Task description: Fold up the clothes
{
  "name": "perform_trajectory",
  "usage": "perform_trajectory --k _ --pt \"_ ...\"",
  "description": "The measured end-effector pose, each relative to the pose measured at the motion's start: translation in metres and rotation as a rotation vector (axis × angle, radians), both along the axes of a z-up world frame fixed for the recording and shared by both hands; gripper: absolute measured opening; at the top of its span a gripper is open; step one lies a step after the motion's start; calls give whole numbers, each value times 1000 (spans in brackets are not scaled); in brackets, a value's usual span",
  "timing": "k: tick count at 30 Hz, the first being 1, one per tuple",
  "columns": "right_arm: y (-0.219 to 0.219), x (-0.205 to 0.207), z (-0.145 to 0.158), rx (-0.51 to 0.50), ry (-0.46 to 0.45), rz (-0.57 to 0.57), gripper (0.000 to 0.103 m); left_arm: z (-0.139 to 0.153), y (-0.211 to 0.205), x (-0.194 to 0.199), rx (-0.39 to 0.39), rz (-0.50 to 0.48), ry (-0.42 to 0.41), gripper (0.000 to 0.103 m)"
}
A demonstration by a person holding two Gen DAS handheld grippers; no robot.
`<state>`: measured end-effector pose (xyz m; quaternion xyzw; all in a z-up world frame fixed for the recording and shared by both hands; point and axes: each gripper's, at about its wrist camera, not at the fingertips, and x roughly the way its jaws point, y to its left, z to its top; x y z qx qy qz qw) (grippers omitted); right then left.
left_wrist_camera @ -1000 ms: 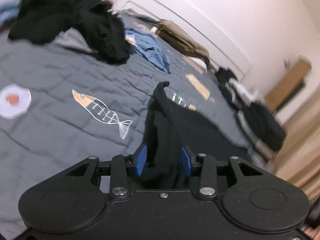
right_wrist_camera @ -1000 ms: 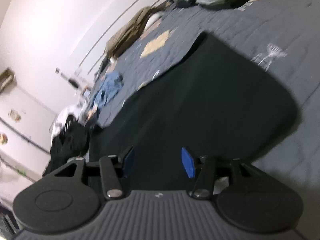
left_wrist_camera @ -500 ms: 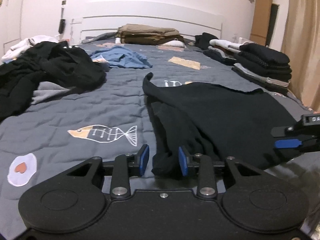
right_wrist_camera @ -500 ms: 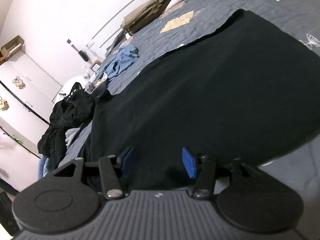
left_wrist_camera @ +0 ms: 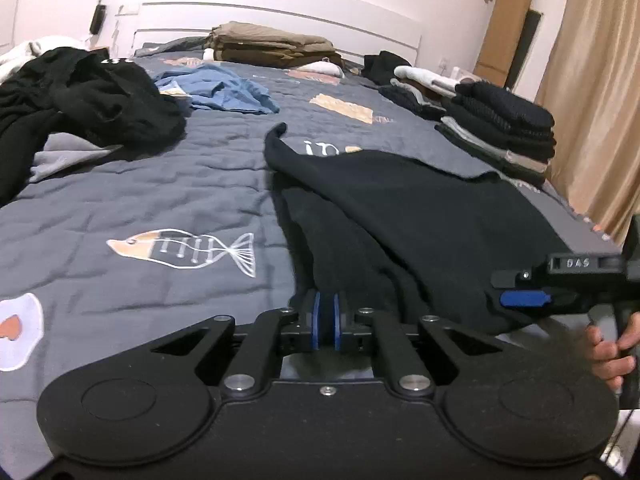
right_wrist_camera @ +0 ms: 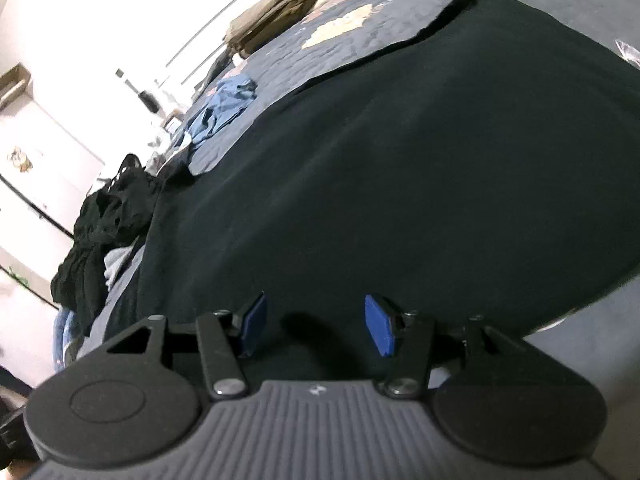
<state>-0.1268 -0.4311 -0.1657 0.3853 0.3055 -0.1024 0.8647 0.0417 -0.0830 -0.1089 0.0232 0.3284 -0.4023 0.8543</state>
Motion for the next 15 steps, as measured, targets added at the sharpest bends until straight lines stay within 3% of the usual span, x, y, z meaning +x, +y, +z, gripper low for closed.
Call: perform_trajectory --k 5,8,10,12,13,14,15 --pt "-2 -2 0 -7 -7 -14 54 6 15 7 17 11 16 3" --pt "-5 -5 1 6 1 -41 54 10 24 12 50 96 0 0" --pt "-6 -6 4 19 4 -45 54 14 35 16 10 107 51 0" --pt "-5 -10 10 37 -4 -45 54 19 43 12 -91 139 90 2" --pt "-3 -13 13 42 -18 -43 54 17 44 10 -144 146 135 10" --pt "-1 -16 17 46 -32 -40 54 16 45 8 -197 154 180 35" --pt "1 -19 20 50 -46 -37 54 14 44 5 -245 162 225 48"
